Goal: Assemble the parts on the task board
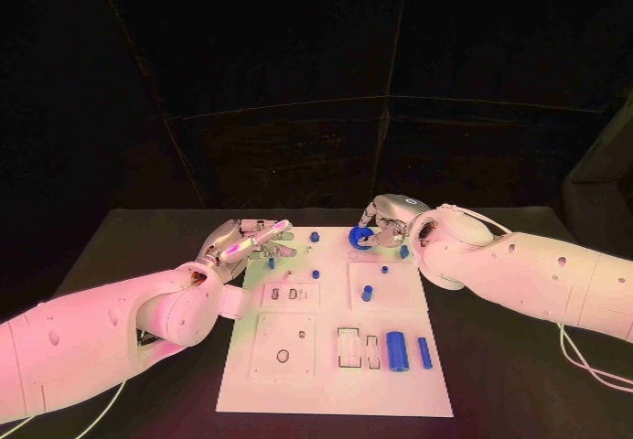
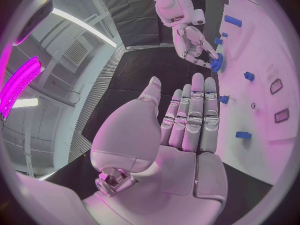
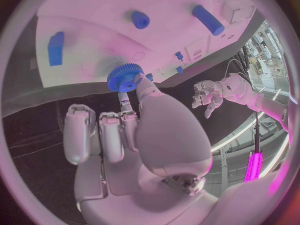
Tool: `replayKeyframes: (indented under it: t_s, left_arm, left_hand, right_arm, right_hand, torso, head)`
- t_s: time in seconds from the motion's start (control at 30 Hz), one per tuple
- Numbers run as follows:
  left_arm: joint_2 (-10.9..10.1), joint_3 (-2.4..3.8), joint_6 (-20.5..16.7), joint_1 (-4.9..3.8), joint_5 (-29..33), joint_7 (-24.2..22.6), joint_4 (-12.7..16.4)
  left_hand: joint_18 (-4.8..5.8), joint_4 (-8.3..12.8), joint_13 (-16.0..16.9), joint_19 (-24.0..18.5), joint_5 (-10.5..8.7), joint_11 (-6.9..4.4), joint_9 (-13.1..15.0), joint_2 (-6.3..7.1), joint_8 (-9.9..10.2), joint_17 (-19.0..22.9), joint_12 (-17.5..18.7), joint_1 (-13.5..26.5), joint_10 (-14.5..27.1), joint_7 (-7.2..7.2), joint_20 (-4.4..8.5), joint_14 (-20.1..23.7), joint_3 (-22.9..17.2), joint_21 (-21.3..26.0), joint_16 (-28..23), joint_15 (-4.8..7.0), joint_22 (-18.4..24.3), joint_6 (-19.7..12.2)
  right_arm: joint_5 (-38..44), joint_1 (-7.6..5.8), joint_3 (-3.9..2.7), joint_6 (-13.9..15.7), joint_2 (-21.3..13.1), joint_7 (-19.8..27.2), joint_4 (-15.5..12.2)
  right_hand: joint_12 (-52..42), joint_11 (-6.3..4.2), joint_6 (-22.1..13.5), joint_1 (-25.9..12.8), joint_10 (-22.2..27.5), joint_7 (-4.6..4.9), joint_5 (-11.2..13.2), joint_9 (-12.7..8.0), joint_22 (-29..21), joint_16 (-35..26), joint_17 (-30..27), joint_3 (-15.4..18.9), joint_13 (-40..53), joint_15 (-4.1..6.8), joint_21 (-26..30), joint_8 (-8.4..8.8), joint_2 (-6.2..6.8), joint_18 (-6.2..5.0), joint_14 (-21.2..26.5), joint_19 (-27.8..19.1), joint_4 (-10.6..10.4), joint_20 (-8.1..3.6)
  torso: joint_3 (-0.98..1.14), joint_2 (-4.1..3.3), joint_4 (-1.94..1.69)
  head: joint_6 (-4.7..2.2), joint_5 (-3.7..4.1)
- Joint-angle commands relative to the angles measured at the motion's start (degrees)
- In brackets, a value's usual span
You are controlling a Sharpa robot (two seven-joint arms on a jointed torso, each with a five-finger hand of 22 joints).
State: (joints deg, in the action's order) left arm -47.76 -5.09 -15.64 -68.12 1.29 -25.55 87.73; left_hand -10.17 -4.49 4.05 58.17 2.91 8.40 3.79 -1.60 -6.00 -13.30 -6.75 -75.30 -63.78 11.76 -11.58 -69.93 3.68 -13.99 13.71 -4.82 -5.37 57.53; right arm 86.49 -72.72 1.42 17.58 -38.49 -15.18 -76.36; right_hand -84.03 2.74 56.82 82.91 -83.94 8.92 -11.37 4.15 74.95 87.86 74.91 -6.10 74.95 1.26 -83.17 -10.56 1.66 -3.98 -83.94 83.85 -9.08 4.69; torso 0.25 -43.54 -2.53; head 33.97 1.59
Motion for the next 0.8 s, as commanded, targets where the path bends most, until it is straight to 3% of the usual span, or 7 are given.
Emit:
replayKeyframes:
  t_s: [0.03, 0.33, 0.4, 0.8]
  left_arm:
    - [-0.4, 0.04, 0.9, -0.15, 0.0, -0.2, 0.3]
    - [-2.1, 0.04, 0.7, -0.28, 0.7, -0.9, 0.3]
    - [-2.3, 0.04, 0.7, -0.32, 1.0, -0.9, 0.3]
    - [-2.4, 0.04, 0.8, -0.37, 1.3, -1.1, 0.1]
  left_hand:
    - [-0.35, 0.5, 0.0, 0.3, -0.14, -0.04, 0.0, -0.66, 0.4, -0.1, 0.2, -0.1, 0.1, 0.11, -0.12, 0.0, 0.0, 0.3, -0.2, -0.27, 0.1, 0.1]
    - [-0.35, 0.6, 0.0, 0.4, -0.15, -0.04, 0.0, -0.70, 0.4, -0.1, 0.2, -0.2, 0.1, 0.10, -0.11, 0.0, 0.0, 0.3, -0.3, -0.27, 0.1, 0.1]
    - [-0.35, 0.6, 0.0, 0.4, -0.14, -0.05, 0.0, -0.73, 0.4, -0.1, 0.2, -0.3, 0.0, 0.08, -0.11, 0.0, 0.0, 0.4, -0.3, -0.27, 0.1, 0.1]
    - [-0.35, 0.6, 0.0, 0.4, -0.14, -0.05, 0.0, -0.73, 0.4, -0.1, 0.2, -0.3, 0.0, 0.08, -0.11, 0.0, 0.0, 0.4, -0.3, -0.27, 0.1, 0.1]
  right_arm:
    - [4.2, -0.14, -0.06, 4.8, 0.6, -1.0, -1.4]
    - [6.9, -0.14, -0.07, 5.0, 5.7, -0.9, -1.3]
    - [7.2, -0.13, -0.07, 4.5, 7.4, -0.9, -0.4]
    - [7.8, 0.61, -0.02, 1.1, 14.3, 0.1, 6.2]
  right_hand:
    - [0.0, -0.27, 1.9, -0.6, -0.7, -1.58, -0.4, -0.1, 1.2, 0.3, 9.9, -0.5, 7.4, 0.50, -0.3, 0.34, -0.01, 1.17, -5.0, 0.7, 0.0, -0.46]
    - [0.2, -0.25, 1.9, -0.8, -0.6, -1.55, -0.6, -0.2, 1.4, 0.2, 9.9, -0.7, 7.2, 0.50, -0.5, 0.48, 0.07, 1.21, -5.0, 0.8, 0.0, -0.47]
    - [0.2, -0.24, 1.8, -0.8, -0.6, -1.54, -0.6, -0.2, 1.4, 0.2, 9.9, -0.8, 7.2, 0.49, -0.5, 0.53, 0.09, 1.22, -5.0, 0.8, 0.0, -0.47]
    - [0.5, -0.17, 1.6, -0.9, -0.3, -1.44, -0.8, -0.3, 1.6, 0.2, 9.8, -1.3, 6.8, 0.45, -0.5, 0.86, 0.13, 1.25, -4.9, 0.8, 0.2, -0.45]
  torso:
    - [-0.05, -0.01, -0.12]
    - [0.00, -0.12, -0.21]
    - [-0.01, -0.13, -0.32]
    - [0.25, -0.17, 0.14]
  head:
    - [-0.12, -0.07]
    - [0.03, -0.43]
    - [0.11, -0.44]
    - [0.42, -1.18]
